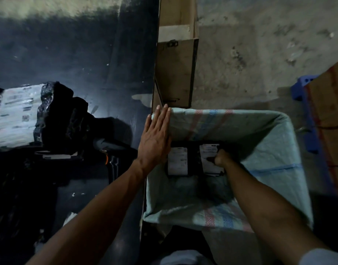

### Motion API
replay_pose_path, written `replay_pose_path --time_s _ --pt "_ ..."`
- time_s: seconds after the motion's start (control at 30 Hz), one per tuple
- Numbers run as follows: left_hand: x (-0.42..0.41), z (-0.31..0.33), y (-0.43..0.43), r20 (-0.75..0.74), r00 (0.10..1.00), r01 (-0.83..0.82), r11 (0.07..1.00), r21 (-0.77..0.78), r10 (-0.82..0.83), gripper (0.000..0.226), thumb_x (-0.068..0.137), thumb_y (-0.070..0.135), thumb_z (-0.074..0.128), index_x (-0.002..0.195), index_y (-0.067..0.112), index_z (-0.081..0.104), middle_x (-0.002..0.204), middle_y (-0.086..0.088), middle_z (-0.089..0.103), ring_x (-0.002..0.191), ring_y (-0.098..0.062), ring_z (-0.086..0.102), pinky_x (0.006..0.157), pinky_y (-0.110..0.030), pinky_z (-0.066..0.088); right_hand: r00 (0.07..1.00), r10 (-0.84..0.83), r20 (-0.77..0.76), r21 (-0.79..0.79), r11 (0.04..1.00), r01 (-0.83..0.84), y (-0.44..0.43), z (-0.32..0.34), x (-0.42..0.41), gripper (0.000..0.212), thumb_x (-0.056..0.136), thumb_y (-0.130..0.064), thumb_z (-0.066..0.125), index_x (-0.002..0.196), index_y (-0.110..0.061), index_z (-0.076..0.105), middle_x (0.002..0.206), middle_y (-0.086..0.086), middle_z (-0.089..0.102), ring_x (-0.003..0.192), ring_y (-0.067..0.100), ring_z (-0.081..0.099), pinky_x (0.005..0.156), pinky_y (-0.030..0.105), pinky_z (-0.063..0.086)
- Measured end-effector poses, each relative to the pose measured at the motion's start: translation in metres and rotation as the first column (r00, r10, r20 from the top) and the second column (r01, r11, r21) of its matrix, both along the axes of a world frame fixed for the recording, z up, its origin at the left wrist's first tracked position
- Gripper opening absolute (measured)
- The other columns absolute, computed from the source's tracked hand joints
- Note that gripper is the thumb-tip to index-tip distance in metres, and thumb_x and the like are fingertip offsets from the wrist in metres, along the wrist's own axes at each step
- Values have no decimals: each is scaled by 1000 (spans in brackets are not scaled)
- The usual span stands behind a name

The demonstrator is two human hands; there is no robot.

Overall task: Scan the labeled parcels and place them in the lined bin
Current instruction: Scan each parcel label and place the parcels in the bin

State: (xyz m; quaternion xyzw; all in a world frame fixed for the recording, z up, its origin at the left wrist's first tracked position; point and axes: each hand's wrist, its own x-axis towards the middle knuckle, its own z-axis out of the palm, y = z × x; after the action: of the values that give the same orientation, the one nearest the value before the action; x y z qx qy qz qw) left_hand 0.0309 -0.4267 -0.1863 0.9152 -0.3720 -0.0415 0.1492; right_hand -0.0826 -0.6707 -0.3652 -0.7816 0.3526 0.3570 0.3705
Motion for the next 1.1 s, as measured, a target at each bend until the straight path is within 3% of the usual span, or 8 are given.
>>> replay_pose_path --time_s 0.2,0.3,0.4,0.53,0.67,0.77,0.9,1.1 --pt "5 18 3 -127 988 100 987 125 -84 77 94 30 32 160 8 -1 168 -11 -7 154 -30 -14 126 -50 1 988 144 51 -54 988 -141 28 93 14 59 89 -39 70 137 -9 54 138 13 57 121 32 56 106 39 47" --pt "11 30 6 -185 973 181 952 248 -136 78 99 22 46 159 5 -2 168 -14 -8 154 -33 -9 126 -49 8 968 170 184 -47 985 -164 41 138 20 54 89 -36 69 136 -14 55 138 13 59 120 32 56 108 44 44" --pt "17 50 22 -216 953 280 893 351 -214 76 101 24 48 158 3 2 167 -18 -5 155 -36 -5 124 -48 12 950 151 275 -90 987 -131 59 192 20 55 93 -33 69 141 -11 54 141 11 57 127 32 55 106 37 42" --pt "12 100 64 -225 917 348 936 52 -328 60 98 13 51 154 4 30 163 -17 25 150 -31 26 121 -43 29 905 219 365 -272 955 -122 89 254 17 58 96 -30 67 145 -6 48 149 15 51 135 31 50 107 33 39" --pt "9 147 120 -33 909 408 903 -135 -415 53 92 31 34 128 7 64 137 -11 59 121 -27 61 100 -39 51 847 268 458 -389 918 -80 138 299 14 56 94 -32 68 141 -6 52 145 17 55 131 32 54 106 36 43" --pt "18 166 174 102 909 415 898 -147 -404 29 92 15 49 111 13 70 113 -6 69 102 -26 69 85 -35 55 787 295 542 -497 868 17 188 317 16 49 93 -37 63 133 -10 58 136 19 62 124 35 58 100 41 48" --pt "22 178 255 192 928 352 918 -184 -318 17 86 4 58 94 13 70 92 -6 72 85 -28 70 71 -30 49 590 373 717 -588 777 224 275 339 25 23 96 -33 55 105 -15 65 109 13 71 101 37 66 79 40 53" --pt "29 168 382 221 969 165 953 -252 -110 31 87 28 42 97 21 70 95 1 73 84 -26 71 70 -37 57 481 453 751 -596 779 197 400 347 48 22 96 -34 54 93 -16 66 94 11 73 88 34 68 70 38 52"
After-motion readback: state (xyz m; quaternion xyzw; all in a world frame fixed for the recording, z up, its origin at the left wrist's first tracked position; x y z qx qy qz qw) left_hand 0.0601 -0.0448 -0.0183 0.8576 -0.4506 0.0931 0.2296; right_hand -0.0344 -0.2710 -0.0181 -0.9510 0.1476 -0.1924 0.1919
